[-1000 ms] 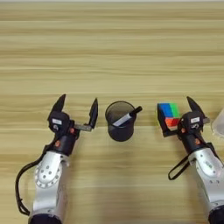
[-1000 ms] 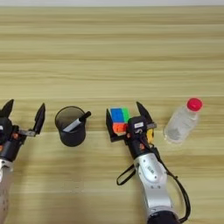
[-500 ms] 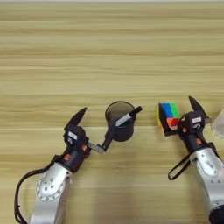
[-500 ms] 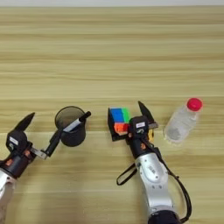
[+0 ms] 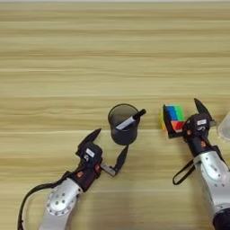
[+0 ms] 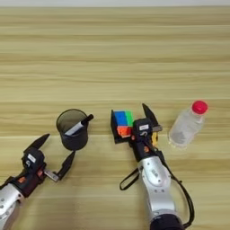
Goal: Move the objects on the table
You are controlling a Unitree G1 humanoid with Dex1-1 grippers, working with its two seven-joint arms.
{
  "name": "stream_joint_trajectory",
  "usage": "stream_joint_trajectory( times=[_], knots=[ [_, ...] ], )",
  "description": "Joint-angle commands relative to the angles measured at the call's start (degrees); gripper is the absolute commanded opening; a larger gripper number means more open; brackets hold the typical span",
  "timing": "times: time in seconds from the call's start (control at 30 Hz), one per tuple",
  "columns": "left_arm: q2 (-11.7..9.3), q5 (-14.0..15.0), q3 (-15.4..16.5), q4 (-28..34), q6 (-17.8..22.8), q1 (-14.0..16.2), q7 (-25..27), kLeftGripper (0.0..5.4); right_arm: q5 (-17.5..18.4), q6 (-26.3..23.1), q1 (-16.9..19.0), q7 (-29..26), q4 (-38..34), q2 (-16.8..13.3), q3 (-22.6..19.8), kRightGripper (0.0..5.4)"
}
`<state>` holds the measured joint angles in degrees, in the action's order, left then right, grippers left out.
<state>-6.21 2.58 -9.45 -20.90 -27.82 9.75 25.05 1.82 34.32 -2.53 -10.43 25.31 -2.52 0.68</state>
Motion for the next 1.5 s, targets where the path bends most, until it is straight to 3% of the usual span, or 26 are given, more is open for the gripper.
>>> stream_joint_trajectory(
  times=[0.03, 0.67, 1.5],
  knots=[
    [0.3, -0.9, 0.6, -3.6, -0.1, -2.5, -1.6, 5.4, -0.3, 0.4, -0.4, 0.3, 0.4, 0.2, 0.1, 5.34],
    [1.9, 1.2, 2.9, -12.4, -3.5, -7.5, -1.3, 5.4, -0.8, 0.4, 0.0, 0.8, 0.6, 0.9, 0.2, 5.34],
    [3.4, -0.3, -0.2, -14.7, -3.9, -10.4, 1.2, 5.4, -1.2, 0.7, 0.2, 1.8, 0.8, 1.5, 0.7, 5.34]
  ],
)
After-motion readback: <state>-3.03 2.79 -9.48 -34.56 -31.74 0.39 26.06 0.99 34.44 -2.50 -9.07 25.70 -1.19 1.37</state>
